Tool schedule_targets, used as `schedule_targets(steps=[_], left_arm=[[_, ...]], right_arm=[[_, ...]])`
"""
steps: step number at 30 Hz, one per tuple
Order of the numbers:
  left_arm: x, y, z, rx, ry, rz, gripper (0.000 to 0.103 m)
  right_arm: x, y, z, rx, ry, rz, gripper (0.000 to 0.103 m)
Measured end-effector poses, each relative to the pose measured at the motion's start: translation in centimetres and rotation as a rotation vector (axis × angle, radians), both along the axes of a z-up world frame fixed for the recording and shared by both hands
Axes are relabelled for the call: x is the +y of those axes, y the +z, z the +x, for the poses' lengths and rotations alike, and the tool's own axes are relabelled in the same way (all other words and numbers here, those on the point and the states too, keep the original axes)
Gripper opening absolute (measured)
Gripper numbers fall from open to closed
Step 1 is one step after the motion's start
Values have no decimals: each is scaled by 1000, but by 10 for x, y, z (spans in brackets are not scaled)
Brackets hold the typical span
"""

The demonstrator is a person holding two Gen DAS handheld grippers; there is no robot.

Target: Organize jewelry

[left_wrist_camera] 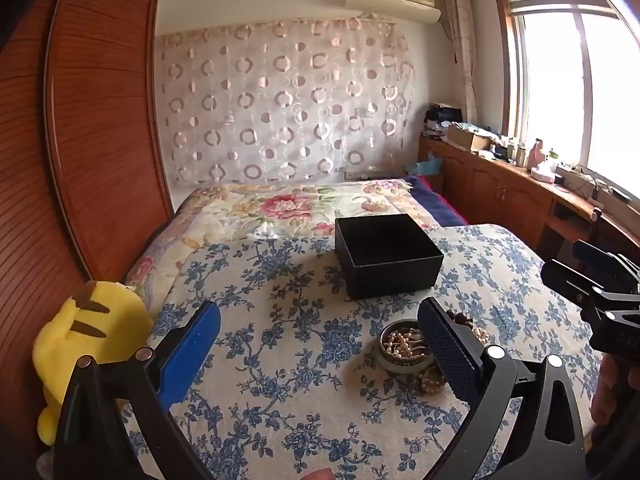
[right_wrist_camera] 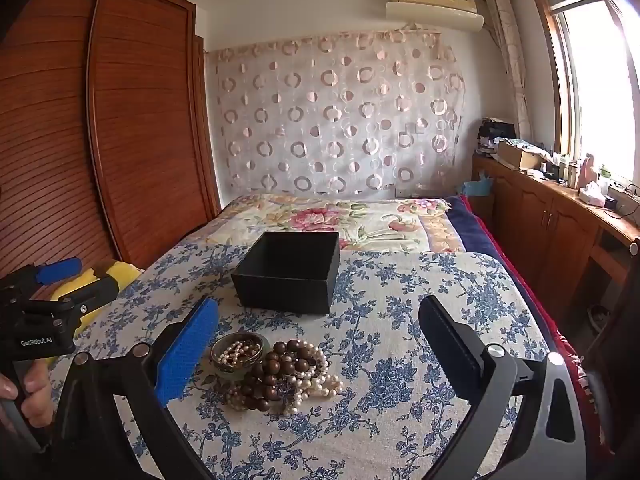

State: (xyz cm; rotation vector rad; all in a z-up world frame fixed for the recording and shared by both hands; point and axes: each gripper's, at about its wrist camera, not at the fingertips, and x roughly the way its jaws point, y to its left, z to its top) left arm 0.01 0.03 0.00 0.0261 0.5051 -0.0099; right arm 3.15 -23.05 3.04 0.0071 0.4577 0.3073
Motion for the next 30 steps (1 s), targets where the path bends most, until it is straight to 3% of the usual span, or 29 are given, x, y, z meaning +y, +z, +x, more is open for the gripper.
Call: schedule_targets(steps=[30], left_arm=[[-9,5,0,-8,-3,-5,95]], right_arm=[[0,-2,-2,6,2,4,101]])
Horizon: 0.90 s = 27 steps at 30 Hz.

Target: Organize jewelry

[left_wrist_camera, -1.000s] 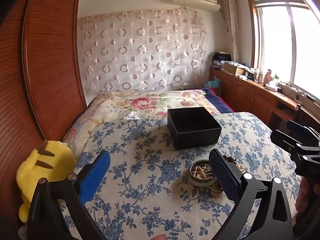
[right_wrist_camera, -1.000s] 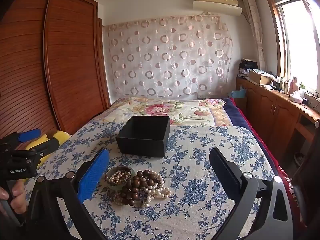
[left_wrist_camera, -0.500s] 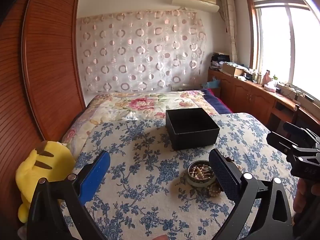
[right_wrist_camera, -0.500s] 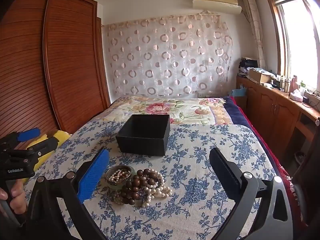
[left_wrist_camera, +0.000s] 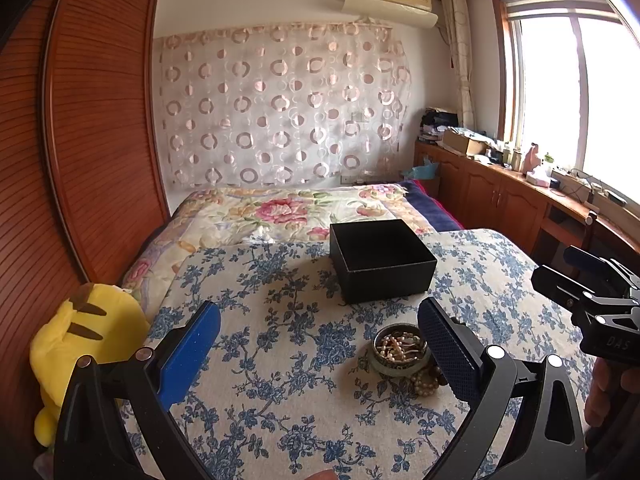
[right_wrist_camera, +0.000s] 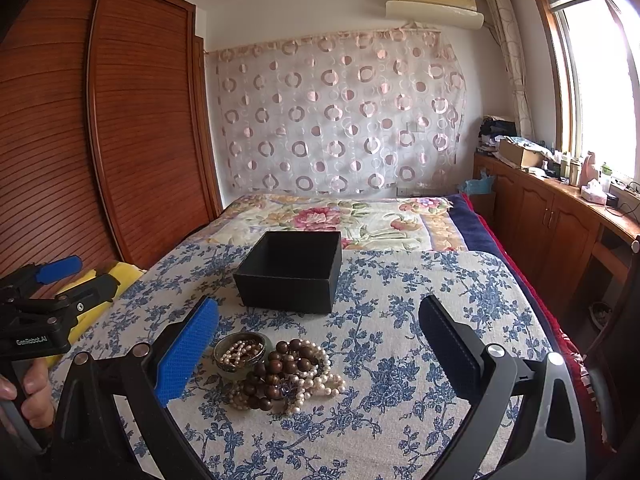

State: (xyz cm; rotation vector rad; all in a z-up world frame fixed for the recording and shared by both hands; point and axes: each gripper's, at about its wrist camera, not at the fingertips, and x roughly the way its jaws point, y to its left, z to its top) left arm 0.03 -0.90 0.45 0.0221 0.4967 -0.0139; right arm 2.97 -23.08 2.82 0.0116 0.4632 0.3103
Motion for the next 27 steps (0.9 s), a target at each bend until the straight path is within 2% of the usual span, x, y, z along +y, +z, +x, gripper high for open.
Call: schedule_targets(steps=[9,10,18,19,24,27], left_arm=[[-10,2,6,5,2,1,95],[2,-1,-1,-3,-1,-2,95],[-9,5,0,-3,2,-1,95],[2,-1,-1,-4,0,-3,95],[2,-1,-1,-4,-1,-3,95],[-4,7,0,0,0,-4,95]], right_arm=[[0,0,0,0,0,1,101],[0,0,0,-1,0,1,101],[0,1,-1,-1,0,4,101],[0,0,-1,-1,0,4,101],[0,0,-1,-2,1,3,101],[0,0,-1,-1,1,4,101]])
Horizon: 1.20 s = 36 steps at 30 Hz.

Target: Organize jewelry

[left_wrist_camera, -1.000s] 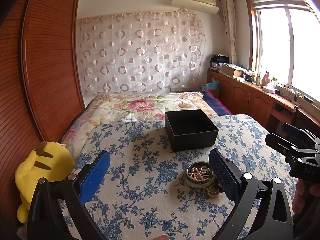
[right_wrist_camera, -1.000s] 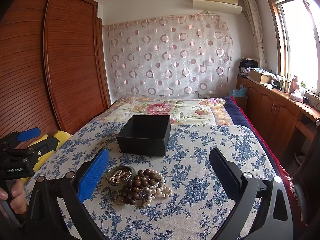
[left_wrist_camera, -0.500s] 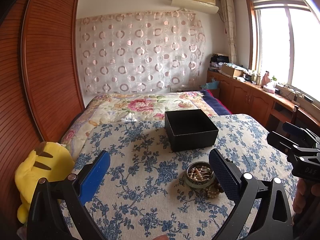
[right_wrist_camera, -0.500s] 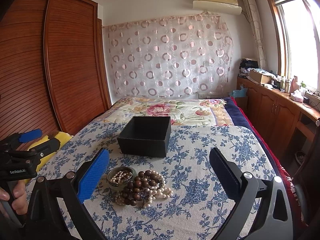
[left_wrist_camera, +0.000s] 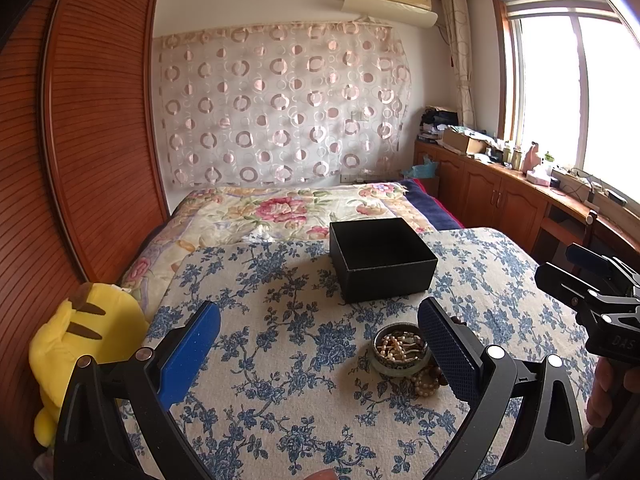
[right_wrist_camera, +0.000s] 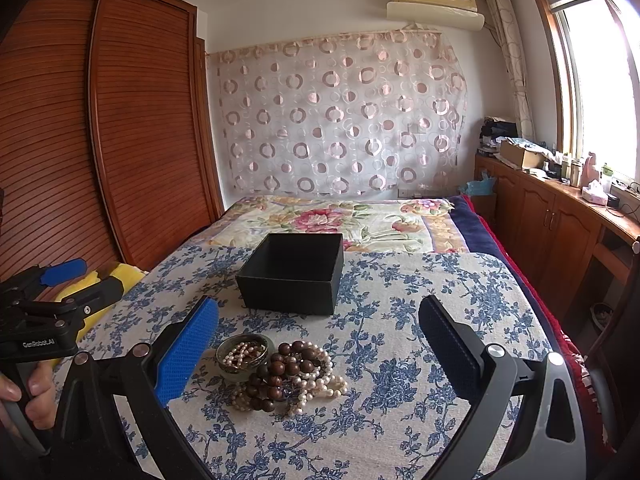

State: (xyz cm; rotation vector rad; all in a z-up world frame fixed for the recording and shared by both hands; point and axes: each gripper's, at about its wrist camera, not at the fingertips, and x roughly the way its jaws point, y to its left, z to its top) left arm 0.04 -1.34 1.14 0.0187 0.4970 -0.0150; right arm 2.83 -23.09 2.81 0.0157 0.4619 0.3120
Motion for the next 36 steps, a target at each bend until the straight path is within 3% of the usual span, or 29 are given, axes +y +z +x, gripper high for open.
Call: schedule_targets(steps=[28,36], left_arm=[[0,3,-2,0,-2,-1,95],[-7,-18,3,28,-6,-8,95]], right_arm=[[1,2,0,-3,1,2,101],[9,5,-2,14,2,-5,101]])
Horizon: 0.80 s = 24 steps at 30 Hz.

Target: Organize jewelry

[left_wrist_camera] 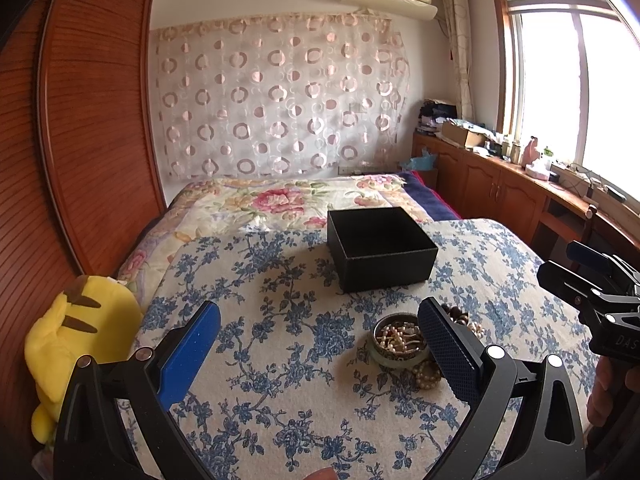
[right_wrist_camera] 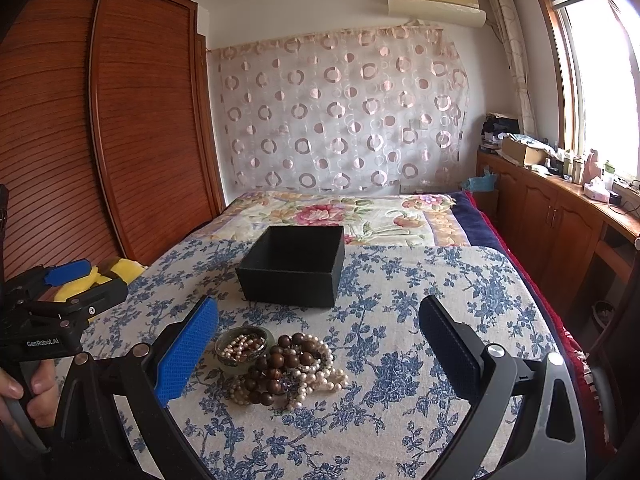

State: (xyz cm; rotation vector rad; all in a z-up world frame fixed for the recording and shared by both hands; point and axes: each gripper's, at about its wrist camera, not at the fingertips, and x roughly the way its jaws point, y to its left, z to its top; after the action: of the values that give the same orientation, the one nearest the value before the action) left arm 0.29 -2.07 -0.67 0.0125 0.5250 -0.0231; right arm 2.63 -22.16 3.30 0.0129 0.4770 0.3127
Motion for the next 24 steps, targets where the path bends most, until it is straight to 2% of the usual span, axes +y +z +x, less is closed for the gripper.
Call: schedule_targets(steps=[7,9,17,19,21,24], left_arm=[[15,-15,13,59,-21,-20,95],[18,-21,19,77,-30,-21,95],[16,-39,41,151,-109,-49,95],[15,-43,47,176,-131,-66,89],[15,-47,56,210,-166,-102,78],[13,-54,69,250,-195,-136,68]], right_arm=[[-6,-20,7,29,17,-4,101],[-7,-26,9,42,29,-7,98],[-8,-51,20,126,87,-17,77],[-8,-52,21,138,99,-21,74],[-6,-56,22,153,118,-25,71],[-3,-60,23,173,142,-39,63]])
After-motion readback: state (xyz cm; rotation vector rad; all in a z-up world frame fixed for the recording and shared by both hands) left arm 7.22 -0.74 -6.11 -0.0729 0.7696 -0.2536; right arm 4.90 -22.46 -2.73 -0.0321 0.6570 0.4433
